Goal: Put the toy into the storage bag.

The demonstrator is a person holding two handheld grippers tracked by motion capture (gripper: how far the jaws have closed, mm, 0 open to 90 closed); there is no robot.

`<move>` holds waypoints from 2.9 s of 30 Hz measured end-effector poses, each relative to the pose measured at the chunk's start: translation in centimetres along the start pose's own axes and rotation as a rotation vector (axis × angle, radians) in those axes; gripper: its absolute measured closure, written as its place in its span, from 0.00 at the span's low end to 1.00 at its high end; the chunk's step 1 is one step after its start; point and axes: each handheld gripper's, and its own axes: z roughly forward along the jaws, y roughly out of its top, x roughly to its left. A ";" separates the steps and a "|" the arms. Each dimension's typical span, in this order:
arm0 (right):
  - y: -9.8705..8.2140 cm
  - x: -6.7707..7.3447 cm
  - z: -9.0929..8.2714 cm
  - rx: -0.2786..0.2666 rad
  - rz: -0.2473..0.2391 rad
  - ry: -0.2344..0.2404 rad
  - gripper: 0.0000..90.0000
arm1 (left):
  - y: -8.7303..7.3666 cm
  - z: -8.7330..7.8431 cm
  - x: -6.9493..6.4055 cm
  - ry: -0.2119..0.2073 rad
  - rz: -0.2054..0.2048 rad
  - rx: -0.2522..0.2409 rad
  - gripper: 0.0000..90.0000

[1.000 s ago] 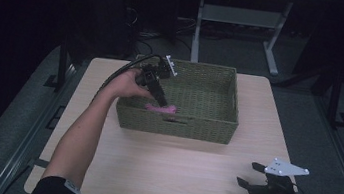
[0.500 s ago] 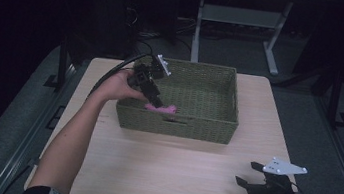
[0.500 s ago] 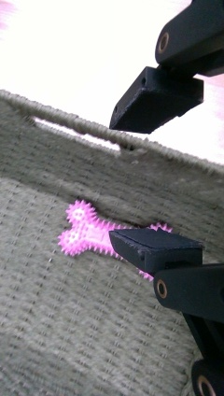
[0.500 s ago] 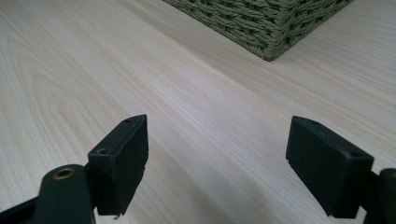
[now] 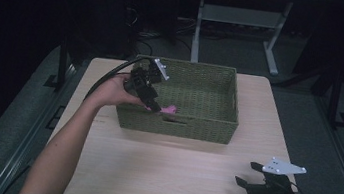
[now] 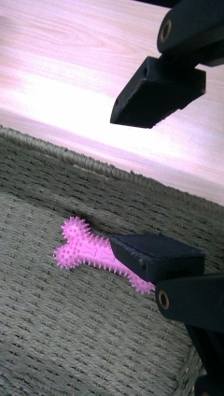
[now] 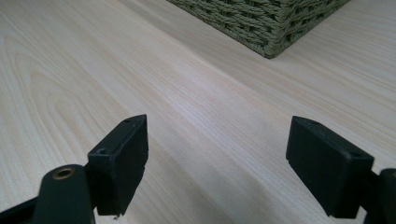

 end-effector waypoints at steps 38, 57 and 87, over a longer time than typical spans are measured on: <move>-0.2 -0.1 0.1 0.008 0.010 -0.001 0.23 | -4.2 0.3 -4.0 0.014 -0.013 -0.079 0.30; -0.3 -0.1 0.3 0.016 0.016 -0.004 0.23 | -7.3 1.1 -5.9 0.003 -0.042 -0.118 0.29; -0.3 0.0 0.6 0.029 0.017 -0.001 0.23 | -11.0 2.5 -7.5 0.026 -0.073 -0.143 0.29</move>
